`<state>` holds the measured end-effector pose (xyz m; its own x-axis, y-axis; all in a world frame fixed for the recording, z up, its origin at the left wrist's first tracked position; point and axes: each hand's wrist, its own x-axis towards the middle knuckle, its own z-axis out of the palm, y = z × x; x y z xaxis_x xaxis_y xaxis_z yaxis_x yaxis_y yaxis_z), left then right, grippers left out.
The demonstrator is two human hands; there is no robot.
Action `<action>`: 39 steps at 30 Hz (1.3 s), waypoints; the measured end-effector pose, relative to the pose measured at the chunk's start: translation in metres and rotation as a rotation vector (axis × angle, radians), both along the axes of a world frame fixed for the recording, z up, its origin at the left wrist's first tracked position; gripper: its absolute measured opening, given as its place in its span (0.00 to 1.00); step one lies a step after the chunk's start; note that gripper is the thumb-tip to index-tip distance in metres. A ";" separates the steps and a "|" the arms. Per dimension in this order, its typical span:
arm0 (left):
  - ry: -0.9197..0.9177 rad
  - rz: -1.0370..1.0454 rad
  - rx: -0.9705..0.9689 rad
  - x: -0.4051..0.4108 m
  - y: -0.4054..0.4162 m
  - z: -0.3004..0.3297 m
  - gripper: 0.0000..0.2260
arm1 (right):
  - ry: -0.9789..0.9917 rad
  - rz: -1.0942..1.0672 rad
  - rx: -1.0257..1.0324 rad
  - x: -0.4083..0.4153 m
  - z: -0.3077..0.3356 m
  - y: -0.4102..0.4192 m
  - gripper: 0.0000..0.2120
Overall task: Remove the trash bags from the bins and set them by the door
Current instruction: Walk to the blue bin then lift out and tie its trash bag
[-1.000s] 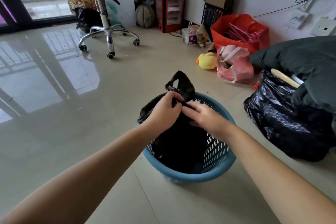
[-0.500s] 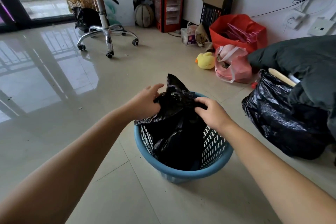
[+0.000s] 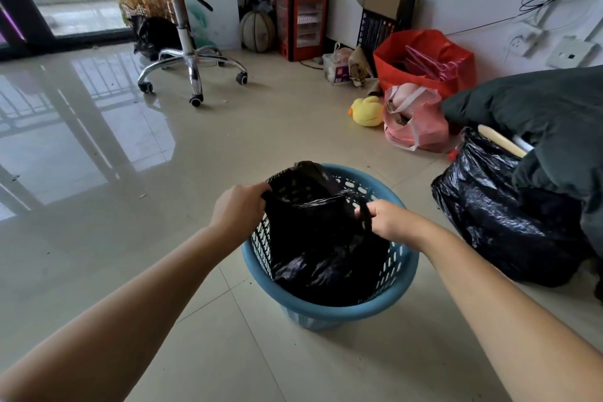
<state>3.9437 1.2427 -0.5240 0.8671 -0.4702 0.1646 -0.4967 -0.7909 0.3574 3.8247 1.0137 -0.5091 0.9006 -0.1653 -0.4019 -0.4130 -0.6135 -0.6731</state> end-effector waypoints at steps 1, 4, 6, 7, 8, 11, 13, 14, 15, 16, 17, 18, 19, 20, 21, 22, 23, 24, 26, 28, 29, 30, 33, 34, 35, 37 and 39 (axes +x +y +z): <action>-0.021 -0.063 -0.056 -0.004 -0.003 0.001 0.14 | -0.046 -0.056 -0.040 0.004 -0.003 -0.001 0.15; -0.081 -0.327 -0.065 -0.021 -0.012 0.006 0.13 | -0.243 -0.186 -0.024 0.012 -0.001 0.011 0.12; -0.055 -0.445 -0.043 -0.034 -0.021 0.006 0.12 | -0.239 -0.075 0.183 0.011 0.006 0.029 0.07; 0.019 -0.458 -0.079 -0.039 -0.026 0.005 0.12 | -0.181 0.025 0.218 0.009 0.009 0.039 0.09; 0.121 -0.452 -0.153 -0.043 -0.030 0.004 0.12 | -0.135 0.113 0.192 0.008 0.010 0.046 0.16; 0.529 -0.420 -0.371 -0.049 -0.034 0.004 0.17 | -0.148 0.171 0.183 0.003 0.010 0.048 0.24; 0.739 -0.397 -0.498 -0.048 -0.033 0.007 0.23 | -0.186 0.178 0.180 0.001 0.008 0.042 0.22; 0.779 -0.372 -0.558 -0.047 -0.034 0.010 0.24 | -0.191 0.163 0.181 0.001 0.006 0.039 0.18; 0.763 -0.325 -0.616 -0.044 -0.036 0.014 0.23 | -0.203 0.139 0.200 0.000 0.006 0.038 0.12; 0.678 -0.247 -0.672 -0.038 -0.040 0.015 0.20 | -0.212 0.131 0.192 0.000 0.005 0.037 0.08; 0.575 -0.138 -0.712 -0.030 -0.041 0.016 0.15 | -0.216 0.145 0.154 -0.001 0.005 0.035 0.06; 0.520 -0.031 -0.720 -0.022 -0.041 0.016 0.15 | -0.204 0.186 0.129 -0.002 0.008 0.035 0.04; 0.523 0.051 -0.691 -0.014 -0.041 0.012 0.26 | -0.183 0.227 0.114 -0.003 0.010 0.036 0.04; 0.584 0.099 -0.636 -0.011 -0.041 0.011 0.37 | -0.158 0.269 0.107 -0.006 0.014 0.038 0.04; 0.661 0.098 -0.576 -0.011 -0.042 0.006 0.43 | -0.131 0.298 0.110 -0.007 0.015 0.040 0.04; 0.726 0.051 -0.530 -0.017 -0.043 0.004 0.41 | -0.106 0.331 0.112 -0.009 0.016 0.041 0.04; 0.764 -0.017 -0.477 -0.022 -0.045 0.002 0.32 | -0.098 0.355 0.100 -0.009 0.017 0.041 0.04; 0.756 -0.094 -0.403 -0.028 -0.047 0.001 0.22 | -0.112 0.353 0.095 -0.009 0.018 0.042 0.03; 0.625 -0.196 -0.278 -0.038 -0.052 0.006 0.15 | -0.186 0.177 0.134 -0.006 0.016 0.039 0.06; 0.560 -0.212 -0.253 -0.040 -0.052 0.012 0.16 | -0.245 -0.013 0.047 -0.002 0.008 0.029 0.10; 0.570 -0.221 -0.276 -0.038 -0.050 0.014 0.17 | -0.273 -0.029 -0.131 0.001 0.002 0.022 0.14; 0.576 -0.234 -0.301 -0.038 -0.048 0.016 0.18 | -0.282 -0.027 -0.250 0.004 -0.004 0.017 0.19; 0.601 -0.276 -0.350 -0.042 -0.046 0.020 0.18 | -0.278 0.056 -0.244 0.005 -0.008 0.022 0.38; 0.621 -0.280 -0.385 -0.046 -0.046 0.022 0.18 | -0.270 0.118 -0.201 0.005 -0.008 0.029 0.41; 0.654 -0.286 -0.416 -0.049 -0.045 0.023 0.18 | -0.248 0.159 -0.167 0.005 -0.008 0.035 0.42; 0.724 -0.309 -0.418 -0.050 -0.044 0.028 0.17 | -0.229 0.178 -0.114 0.003 -0.012 0.044 0.34; 0.803 -0.359 -0.403 -0.044 -0.038 0.035 0.13 | -0.289 0.141 -0.183 0.003 -0.010 0.045 0.17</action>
